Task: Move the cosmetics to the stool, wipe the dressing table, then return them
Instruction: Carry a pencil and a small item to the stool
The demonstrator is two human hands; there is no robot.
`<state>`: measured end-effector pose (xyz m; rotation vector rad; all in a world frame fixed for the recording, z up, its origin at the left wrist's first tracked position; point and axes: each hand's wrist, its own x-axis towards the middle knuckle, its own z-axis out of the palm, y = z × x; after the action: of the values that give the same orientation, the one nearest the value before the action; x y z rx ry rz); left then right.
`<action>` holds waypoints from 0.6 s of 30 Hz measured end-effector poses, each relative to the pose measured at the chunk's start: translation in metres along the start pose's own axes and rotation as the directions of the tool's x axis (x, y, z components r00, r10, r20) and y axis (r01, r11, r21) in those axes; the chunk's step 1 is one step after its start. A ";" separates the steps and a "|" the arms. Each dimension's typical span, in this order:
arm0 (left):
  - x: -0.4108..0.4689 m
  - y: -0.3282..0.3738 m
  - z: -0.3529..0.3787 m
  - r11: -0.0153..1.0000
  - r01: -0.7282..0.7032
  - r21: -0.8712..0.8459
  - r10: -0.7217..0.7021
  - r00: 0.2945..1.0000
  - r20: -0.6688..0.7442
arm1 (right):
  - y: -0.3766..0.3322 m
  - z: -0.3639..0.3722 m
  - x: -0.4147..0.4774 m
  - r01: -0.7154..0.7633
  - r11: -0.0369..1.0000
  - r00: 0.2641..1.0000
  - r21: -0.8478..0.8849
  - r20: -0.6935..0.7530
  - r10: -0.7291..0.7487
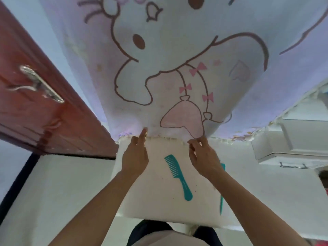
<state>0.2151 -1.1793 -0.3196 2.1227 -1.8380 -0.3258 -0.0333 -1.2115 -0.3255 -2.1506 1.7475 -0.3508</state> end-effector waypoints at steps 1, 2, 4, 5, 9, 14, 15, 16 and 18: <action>-0.014 0.000 -0.012 0.999 0.033 -0.016 -0.034 0.998 -0.049 | -0.007 -0.005 0.002 0.060 0.998 0.998 0.023 -0.013 -0.059; -0.029 0.000 -0.021 0.996 0.076 -0.037 -0.079 0.994 -0.079 | -0.014 -0.007 0.002 0.105 0.993 0.994 0.049 -0.018 -0.104; -0.072 -0.003 -0.046 0.972 0.223 -0.070 -0.232 0.961 -0.153 | -0.035 -0.008 -0.003 0.236 0.967 0.972 0.091 -0.005 -0.237; -0.089 -0.006 -0.055 0.960 0.273 -0.060 -0.279 0.946 -0.165 | -0.043 -0.004 -0.006 0.274 0.956 0.962 0.102 -0.005 -0.275; -0.177 -0.028 -0.097 0.869 0.495 0.009 -0.480 0.848 -0.225 | -0.104 0.014 -0.037 0.456 0.868 0.883 0.195 0.019 -0.468; -0.290 -0.077 -0.153 0.728 0.685 -0.028 -0.645 0.670 -0.367 | -0.208 0.038 -0.095 0.639 0.705 0.721 0.306 0.082 -0.688; -0.314 -0.088 -0.163 0.698 0.714 -0.050 -0.669 0.625 -0.402 | -0.232 0.044 -0.111 0.678 0.666 0.677 0.312 0.088 -0.731; -0.337 -0.100 -0.172 0.673 0.736 -0.071 -0.686 0.585 -0.433 | -0.255 0.050 -0.127 0.710 0.629 0.638 0.316 0.091 -0.765; -0.383 -0.124 -0.188 0.627 0.772 -0.108 -0.711 0.510 -0.484 | -0.301 0.062 -0.158 0.765 0.552 0.564 0.332 0.069 -0.823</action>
<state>0.3408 -0.7691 -0.2054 2.6675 -0.5781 0.1625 0.2265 -0.9963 -0.2530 -2.5228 0.4304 -0.5038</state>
